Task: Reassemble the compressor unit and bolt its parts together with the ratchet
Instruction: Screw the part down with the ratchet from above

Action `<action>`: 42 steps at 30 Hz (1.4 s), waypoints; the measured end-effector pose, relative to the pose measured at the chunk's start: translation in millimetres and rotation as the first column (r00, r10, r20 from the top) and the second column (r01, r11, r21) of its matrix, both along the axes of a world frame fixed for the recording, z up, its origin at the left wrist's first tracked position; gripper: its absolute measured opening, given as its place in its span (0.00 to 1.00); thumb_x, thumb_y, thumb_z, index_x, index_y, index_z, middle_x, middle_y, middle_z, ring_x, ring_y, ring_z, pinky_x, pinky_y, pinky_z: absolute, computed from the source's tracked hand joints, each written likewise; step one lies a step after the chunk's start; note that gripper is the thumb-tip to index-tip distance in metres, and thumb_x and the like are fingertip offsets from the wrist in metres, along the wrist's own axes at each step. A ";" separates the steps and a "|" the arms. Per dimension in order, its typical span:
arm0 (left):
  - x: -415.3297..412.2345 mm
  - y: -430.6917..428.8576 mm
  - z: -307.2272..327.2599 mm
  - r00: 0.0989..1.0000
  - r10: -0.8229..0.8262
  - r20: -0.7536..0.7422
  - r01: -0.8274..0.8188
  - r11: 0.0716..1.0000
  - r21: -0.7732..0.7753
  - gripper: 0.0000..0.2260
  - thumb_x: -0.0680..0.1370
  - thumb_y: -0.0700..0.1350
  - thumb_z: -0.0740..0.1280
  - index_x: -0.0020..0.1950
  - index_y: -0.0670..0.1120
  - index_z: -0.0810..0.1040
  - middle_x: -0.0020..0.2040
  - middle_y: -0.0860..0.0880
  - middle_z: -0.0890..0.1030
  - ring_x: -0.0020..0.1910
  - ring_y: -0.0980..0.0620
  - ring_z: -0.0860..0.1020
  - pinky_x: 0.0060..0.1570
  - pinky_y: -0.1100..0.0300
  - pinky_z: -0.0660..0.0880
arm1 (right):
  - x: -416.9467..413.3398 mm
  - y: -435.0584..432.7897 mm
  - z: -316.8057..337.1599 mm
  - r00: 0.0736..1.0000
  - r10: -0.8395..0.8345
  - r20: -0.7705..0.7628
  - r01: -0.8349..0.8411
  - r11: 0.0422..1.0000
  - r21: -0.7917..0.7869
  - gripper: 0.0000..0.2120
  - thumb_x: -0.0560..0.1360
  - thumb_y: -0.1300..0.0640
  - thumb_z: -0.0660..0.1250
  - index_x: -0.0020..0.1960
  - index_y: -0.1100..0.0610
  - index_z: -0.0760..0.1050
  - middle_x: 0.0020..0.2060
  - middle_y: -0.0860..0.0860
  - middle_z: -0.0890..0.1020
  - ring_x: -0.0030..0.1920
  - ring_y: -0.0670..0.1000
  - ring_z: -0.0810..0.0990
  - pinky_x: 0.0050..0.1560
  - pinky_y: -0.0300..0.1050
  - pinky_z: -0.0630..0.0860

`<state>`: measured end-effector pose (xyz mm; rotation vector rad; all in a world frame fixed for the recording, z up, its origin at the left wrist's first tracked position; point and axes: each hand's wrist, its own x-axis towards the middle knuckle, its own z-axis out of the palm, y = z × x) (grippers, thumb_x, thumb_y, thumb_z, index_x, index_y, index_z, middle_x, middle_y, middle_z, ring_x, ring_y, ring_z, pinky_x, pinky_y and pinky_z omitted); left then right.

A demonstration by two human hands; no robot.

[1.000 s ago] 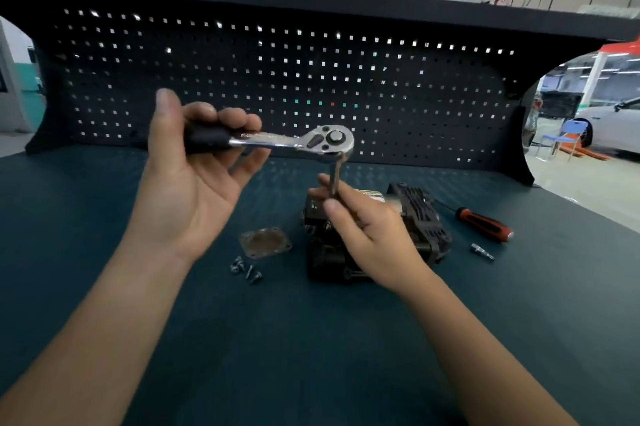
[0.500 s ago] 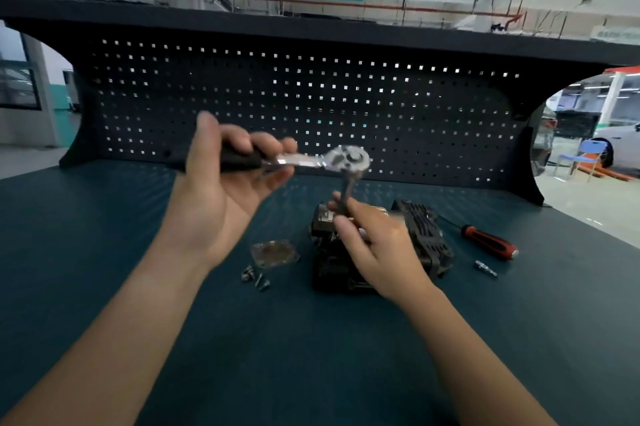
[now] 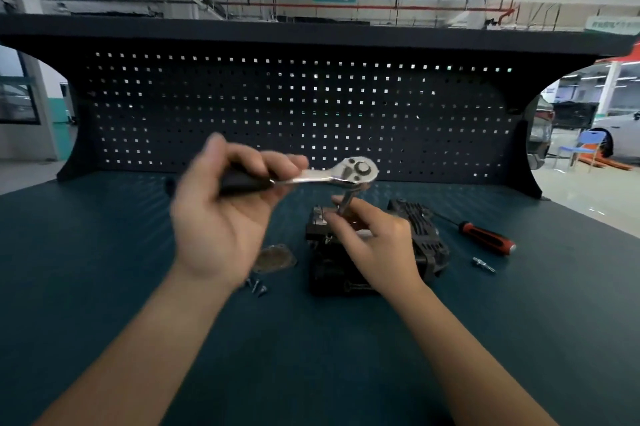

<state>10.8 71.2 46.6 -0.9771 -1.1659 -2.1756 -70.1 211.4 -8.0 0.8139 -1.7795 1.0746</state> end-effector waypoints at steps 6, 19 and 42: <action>-30.7 -7.1 31.9 0.953 0.000 0.303 -0.102 0.940 0.324 0.22 0.78 0.47 0.55 0.24 0.47 0.71 0.21 0.52 0.69 0.25 0.53 0.73 0.34 0.62 0.72 | 1.0 -3.2 10.6 0.998 0.027 -0.052 -0.019 0.987 0.157 0.11 0.75 0.61 0.62 0.51 0.66 0.79 0.32 0.55 0.83 0.27 0.47 0.76 0.30 0.40 0.70; -42.0 6.5 50.9 0.939 -0.035 0.342 -0.087 0.938 0.335 0.20 0.77 0.51 0.57 0.25 0.46 0.68 0.19 0.51 0.66 0.23 0.52 0.69 0.35 0.61 0.70 | 8.8 -4.2 11.1 0.988 0.052 0.148 -0.078 0.981 0.178 0.17 0.78 0.53 0.57 0.61 0.61 0.74 0.37 0.46 0.80 0.36 0.39 0.76 0.38 0.34 0.70; -18.9 21.2 23.1 0.974 0.226 0.007 -0.226 0.974 -0.006 0.19 0.80 0.43 0.56 0.29 0.51 0.73 0.25 0.55 0.74 0.34 0.55 0.77 0.41 0.64 0.74 | 2.4 -9.6 14.2 0.972 -0.198 -0.125 0.209 0.975 0.082 0.08 0.74 0.63 0.64 0.40 0.68 0.77 0.23 0.56 0.74 0.21 0.54 0.70 0.27 0.43 0.62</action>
